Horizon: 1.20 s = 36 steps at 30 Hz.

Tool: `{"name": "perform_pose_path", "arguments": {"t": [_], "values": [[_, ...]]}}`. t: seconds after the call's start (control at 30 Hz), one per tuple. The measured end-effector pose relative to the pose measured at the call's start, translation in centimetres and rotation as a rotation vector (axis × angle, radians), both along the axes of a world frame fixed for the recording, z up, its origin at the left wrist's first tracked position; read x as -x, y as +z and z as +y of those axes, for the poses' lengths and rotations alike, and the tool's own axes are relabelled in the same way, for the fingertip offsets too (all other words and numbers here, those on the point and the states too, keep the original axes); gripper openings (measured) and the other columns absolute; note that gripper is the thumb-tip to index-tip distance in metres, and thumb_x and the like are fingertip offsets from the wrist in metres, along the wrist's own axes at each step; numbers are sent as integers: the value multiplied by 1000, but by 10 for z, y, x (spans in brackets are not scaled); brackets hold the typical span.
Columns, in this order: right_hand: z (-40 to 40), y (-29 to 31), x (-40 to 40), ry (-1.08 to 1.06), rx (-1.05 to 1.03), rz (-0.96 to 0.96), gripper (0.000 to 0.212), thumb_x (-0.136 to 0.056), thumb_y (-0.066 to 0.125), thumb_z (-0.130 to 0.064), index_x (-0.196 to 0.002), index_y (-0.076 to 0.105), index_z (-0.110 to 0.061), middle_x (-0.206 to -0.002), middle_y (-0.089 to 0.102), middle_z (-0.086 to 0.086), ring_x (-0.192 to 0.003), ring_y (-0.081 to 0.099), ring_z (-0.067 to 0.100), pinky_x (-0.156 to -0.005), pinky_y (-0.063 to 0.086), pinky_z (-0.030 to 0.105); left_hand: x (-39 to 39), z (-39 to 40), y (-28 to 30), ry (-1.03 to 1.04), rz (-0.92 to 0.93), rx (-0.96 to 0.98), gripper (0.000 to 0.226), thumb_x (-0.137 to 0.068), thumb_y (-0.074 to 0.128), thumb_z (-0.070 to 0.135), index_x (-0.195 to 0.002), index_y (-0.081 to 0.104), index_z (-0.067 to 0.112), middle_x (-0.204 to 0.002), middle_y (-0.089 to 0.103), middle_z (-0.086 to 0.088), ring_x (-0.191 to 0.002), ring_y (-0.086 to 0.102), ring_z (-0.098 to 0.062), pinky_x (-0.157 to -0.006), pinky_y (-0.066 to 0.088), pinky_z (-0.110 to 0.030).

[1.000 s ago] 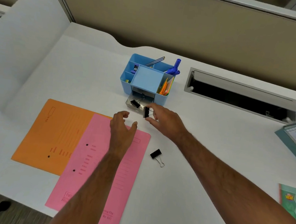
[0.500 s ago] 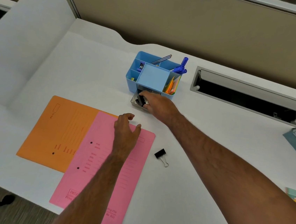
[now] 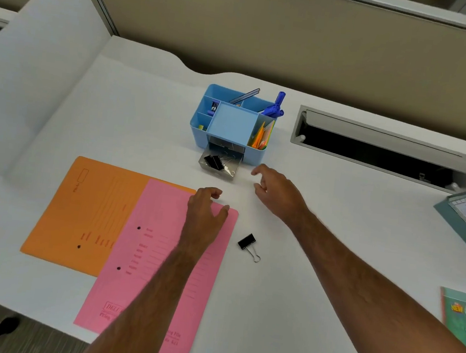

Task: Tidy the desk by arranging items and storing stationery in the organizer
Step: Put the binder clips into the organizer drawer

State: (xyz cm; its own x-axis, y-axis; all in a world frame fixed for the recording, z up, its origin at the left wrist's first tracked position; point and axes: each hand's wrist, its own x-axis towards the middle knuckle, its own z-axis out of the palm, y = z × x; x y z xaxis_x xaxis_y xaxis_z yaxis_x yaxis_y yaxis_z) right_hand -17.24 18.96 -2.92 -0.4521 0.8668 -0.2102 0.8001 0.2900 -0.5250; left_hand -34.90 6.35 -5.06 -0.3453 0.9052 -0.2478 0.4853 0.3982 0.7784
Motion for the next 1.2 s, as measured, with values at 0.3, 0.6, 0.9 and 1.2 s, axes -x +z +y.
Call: {"name": "perform_pose_path", "arguments": {"t": [0.3, 0.6, 0.9, 1.2], "values": [[-35, -13, -75, -161, 42, 34, 23, -94, 66, -31, -115, 59, -29, -102, 51, -11, -90, 56, 10, -74, 44, 27, -19, -13, -3, -222, -66, 33, 20, -93, 74, 26, -112, 67, 23, -102, 62, 15, -104, 57, -12, -95, 53, -37], [-58, -26, -104, -343, 86, 39, 46, -82, 76, -51, -115, 53, -30, -113, 50, -9, -112, 54, 16, -84, 54, 38, -28, -24, -15, -354, 8, 47, 29, -87, 75, 44, -110, 69, 26, -98, 63, 18, -98, 59, -9, -87, 56, -38], [-55, -26, -76, -381, 45, -1, 43, -82, 74, -54, -107, 52, -25, -108, 56, -7, -104, 55, 17, -77, 51, 35, -26, -26, -20, -354, 66, 61, 29, -88, 77, 36, -113, 68, 24, -102, 61, 16, -100, 56, -10, -90, 54, -37], [-44, -11, -29, -281, -20, 201, 41, -90, 73, -39, -121, 49, -27, -118, 59, -9, -98, 57, 9, -76, 51, 27, -23, -25, -23, -347, 48, 63, 27, -91, 74, 35, -115, 67, 25, -104, 61, 14, -103, 55, -10, -91, 54, -37]]}}
